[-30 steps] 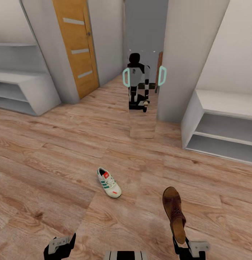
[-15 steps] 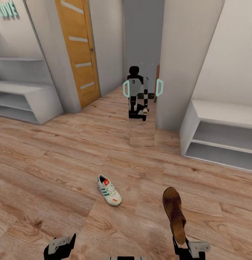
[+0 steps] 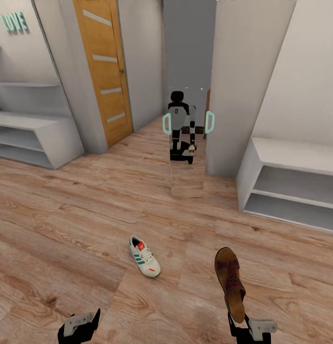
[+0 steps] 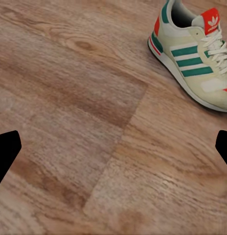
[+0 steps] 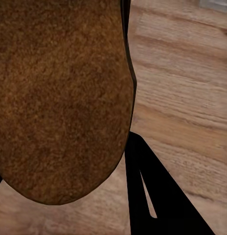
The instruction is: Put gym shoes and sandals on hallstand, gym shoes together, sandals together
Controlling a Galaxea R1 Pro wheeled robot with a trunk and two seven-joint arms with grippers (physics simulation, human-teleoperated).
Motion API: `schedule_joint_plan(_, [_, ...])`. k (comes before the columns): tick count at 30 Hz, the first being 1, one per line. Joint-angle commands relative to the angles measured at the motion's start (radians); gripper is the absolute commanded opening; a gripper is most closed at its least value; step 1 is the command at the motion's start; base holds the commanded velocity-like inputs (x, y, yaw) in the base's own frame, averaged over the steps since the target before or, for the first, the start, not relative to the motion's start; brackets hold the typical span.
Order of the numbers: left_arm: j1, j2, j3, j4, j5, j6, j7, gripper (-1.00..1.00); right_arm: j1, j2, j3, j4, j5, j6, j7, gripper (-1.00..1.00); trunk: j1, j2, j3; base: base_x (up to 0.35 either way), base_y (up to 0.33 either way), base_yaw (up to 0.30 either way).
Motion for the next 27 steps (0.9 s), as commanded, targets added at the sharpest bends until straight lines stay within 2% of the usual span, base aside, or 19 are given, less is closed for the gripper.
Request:
schedule_joint_plan(1, [-0.001, 0.000, 0.004, 0.001, 0.005, -0.001, -0.009, 1.00, 0.000, 0.000, 0.000, 0.001, -0.002, -0.002, 0.000, -1.00, -0.004, 0.007, 0.002, 0.000, 0.000, 0.000])
schedule_joint_plan(14, [-0.001, 0.000, 0.004, 0.001, 0.004, -0.001, -0.009, 1.00, 0.000, 0.001, -0.001, 0.004, -0.003, -0.001, -0.001, -1.00, -0.054, 0.098, 0.044, 0.000, 0.000, -0.005])
schedule_joint_plan(22, [-0.001, 0.000, 0.004, 0.002, 0.004, -0.001, -0.009, 1.00, 0.000, 0.001, 0.000, 0.004, -0.003, -0.001, -0.001, -1.00, -0.085, 0.154, 0.075, 0.000, 0.000, -0.162])
schedule_joint_plan(27, [-0.001, 0.000, 0.005, 0.002, 0.005, -0.001, -0.009, 1.00, 0.000, 0.001, 0.000, 0.004, -0.003, -0.001, -0.002, -1.00, -0.085, 0.154, 0.077, 0.000, 0.000, -0.106])
